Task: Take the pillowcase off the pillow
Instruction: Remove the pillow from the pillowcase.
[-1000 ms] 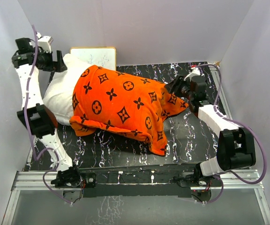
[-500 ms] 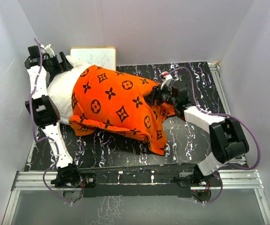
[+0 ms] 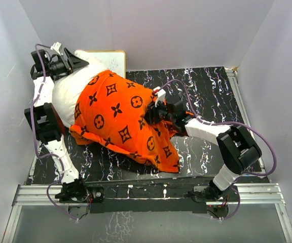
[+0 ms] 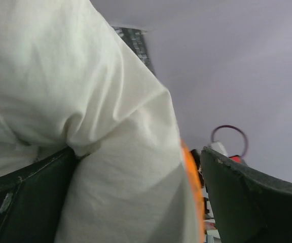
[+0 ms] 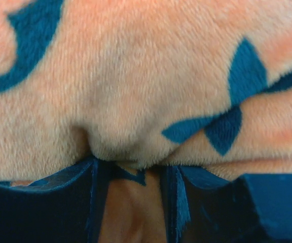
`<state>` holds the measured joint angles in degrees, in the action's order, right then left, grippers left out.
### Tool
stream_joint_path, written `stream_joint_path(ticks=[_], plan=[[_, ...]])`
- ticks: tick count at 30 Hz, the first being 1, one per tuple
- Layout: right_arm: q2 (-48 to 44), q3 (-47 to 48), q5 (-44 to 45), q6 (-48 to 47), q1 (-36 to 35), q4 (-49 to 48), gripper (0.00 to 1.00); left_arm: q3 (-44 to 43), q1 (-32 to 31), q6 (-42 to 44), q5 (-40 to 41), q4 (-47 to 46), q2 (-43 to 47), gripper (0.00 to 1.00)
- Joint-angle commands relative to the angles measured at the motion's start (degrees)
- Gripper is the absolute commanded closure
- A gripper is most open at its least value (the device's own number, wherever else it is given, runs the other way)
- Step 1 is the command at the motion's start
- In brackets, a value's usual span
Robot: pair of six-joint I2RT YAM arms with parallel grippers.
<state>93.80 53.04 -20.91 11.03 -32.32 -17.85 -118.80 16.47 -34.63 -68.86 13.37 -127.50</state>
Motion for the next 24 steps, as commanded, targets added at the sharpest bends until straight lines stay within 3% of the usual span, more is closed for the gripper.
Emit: stream_joint_path(ticks=[1, 8, 16, 20, 22, 23, 24], plan=[[1.12, 1.88, 3.46, -1.28, -5.86, -0.14, 0.57, 7.17, -5.53, -28.99, -21.69, -28.81, 17.13, 0.03], [-2.75, -0.47, 15.12, -0.96, -6.05, 3.13, 0.59, 14.70, -5.66, -28.36, -24.21, -35.75, 27.05, 0.03], [-8.61, -2.60, 15.98, -2.49, -6.07, 3.03, 0.58, 31.91, -5.44, -31.62, -26.15, -56.64, 35.78, 0.03], [-11.17, -3.82, 16.48, -2.71, -6.01, 2.16, 0.57, 36.80, -1.57, -33.15, -22.18, -64.25, 36.73, 0.03], [-12.03, -3.96, 16.31, -2.75, -6.05, 1.07, 0.56, 33.12, 1.50, -31.90, -15.96, -58.50, 35.31, 0.03], [-12.20, -3.53, 16.26, -2.55, -6.01, 0.73, 0.53, 28.52, 3.21, -26.76, -10.89, -45.29, 34.75, 0.03], [-12.11, -2.70, 15.99, -2.30, -6.01, 0.63, 0.52, 22.75, 3.83, -15.34, -4.72, -27.94, 34.58, 0.03]])
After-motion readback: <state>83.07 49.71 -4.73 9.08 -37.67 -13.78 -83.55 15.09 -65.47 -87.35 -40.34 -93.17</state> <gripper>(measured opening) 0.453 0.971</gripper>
